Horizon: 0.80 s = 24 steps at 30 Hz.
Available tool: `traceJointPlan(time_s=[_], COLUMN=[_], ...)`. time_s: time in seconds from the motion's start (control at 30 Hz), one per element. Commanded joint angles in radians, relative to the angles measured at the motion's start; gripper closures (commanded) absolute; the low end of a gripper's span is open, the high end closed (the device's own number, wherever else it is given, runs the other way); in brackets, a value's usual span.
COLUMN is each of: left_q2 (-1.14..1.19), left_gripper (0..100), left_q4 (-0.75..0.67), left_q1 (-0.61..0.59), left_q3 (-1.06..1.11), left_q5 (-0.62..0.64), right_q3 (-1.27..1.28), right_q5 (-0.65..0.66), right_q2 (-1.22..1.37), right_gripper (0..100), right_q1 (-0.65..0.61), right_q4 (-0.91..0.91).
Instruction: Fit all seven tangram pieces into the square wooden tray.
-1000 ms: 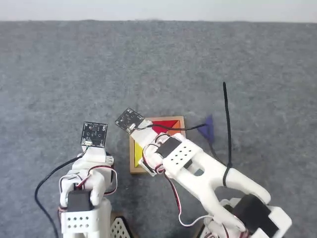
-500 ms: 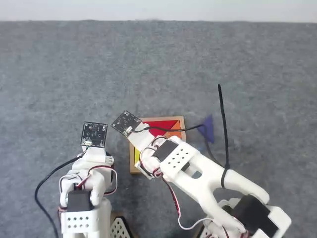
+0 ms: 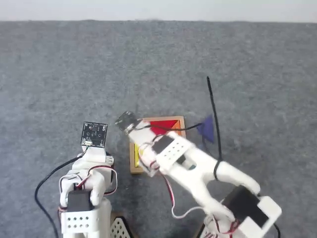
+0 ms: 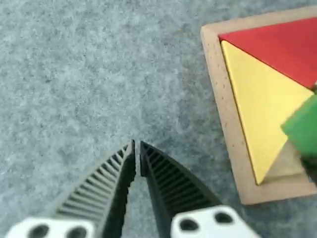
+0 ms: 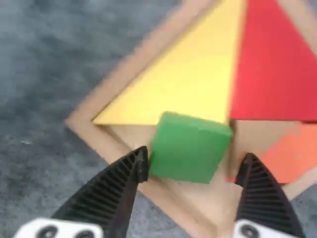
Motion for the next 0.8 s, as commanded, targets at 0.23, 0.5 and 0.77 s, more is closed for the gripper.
traceJointPlan(time_s=[0.23,0.5,0.77], left_q2=[-0.015,-0.015,-0.015], left_gripper=[98,98,98], left_q4=[0.003,0.003,0.003], left_q1=[0.005,0.005,0.005], left_q3=[-0.010,-0.010,-0.010], left_q5=[-0.002,-0.002,-0.002], right_q3=[-0.066,-0.002,0.057], right_q5=[0.084,0.110,0.115], right_q2=[-0.002,-0.208,-0.321], right_gripper=[69.9,69.9,69.9], right_q1=[0.085,0.084,0.088], right_q4=[0.035,0.031,0.025])
